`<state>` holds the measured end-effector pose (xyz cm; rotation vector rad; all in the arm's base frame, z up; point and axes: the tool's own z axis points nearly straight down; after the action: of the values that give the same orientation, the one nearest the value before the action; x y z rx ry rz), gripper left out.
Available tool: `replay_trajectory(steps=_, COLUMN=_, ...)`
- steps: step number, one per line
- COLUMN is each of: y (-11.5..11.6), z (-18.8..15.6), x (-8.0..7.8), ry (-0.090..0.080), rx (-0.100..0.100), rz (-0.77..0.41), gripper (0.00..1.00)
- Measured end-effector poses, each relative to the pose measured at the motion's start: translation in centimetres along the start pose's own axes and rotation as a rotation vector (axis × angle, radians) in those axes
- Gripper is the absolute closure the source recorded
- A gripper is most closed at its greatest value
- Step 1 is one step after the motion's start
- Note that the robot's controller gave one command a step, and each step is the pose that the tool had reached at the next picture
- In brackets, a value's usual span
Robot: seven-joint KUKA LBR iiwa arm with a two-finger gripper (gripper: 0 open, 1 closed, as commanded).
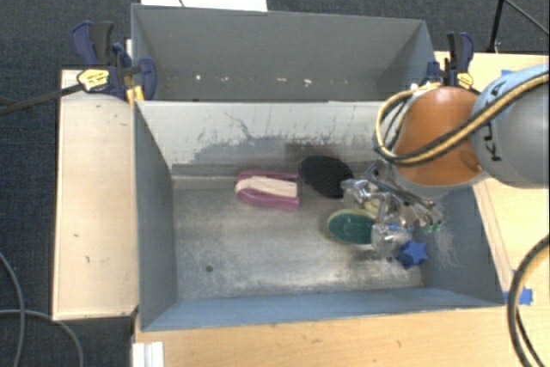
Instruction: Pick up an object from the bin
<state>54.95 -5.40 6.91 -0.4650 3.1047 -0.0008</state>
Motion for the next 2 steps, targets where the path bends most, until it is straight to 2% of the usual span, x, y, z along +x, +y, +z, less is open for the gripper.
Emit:
replay_trajectory(steps=1, y=-0.06, z=-0.04, x=0.02, ry=0.000, rx=0.000, rz=0.002, gripper=0.00)
replay_trajectory(steps=2, y=-0.03, z=-0.02, x=-0.03, ry=-0.001, rx=0.000, rz=0.000, gripper=1.00)
